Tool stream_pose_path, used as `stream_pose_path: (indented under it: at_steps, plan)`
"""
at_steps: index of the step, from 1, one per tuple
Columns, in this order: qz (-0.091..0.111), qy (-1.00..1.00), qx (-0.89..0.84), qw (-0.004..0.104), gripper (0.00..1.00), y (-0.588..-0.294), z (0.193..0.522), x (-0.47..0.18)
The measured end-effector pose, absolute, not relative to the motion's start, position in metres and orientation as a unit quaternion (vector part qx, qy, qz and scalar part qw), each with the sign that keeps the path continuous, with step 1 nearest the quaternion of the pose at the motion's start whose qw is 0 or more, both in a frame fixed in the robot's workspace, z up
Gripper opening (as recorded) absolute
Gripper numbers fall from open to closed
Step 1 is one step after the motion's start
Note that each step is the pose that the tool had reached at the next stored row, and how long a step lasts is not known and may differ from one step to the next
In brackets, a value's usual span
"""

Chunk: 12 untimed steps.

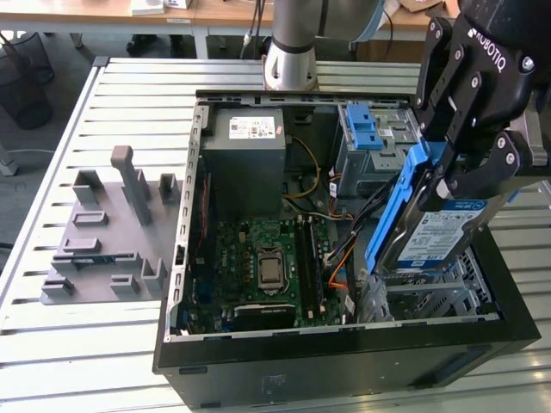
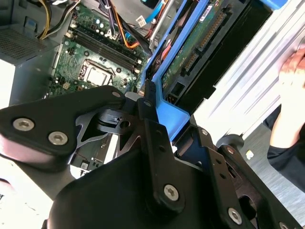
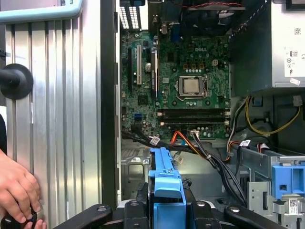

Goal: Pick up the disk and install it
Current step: 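Insert the disk into the insertion slot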

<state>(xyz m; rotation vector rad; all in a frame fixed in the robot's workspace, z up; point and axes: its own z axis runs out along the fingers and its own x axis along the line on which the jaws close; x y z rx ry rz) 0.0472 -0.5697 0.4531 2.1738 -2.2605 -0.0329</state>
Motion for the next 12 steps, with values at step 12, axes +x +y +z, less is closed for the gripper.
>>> stream_pose_path:
  at_steps: [12]
  plan:
    - [-0.01, -0.721, 0.693, 0.003, 0.36, -0.57, 0.449, 0.065]
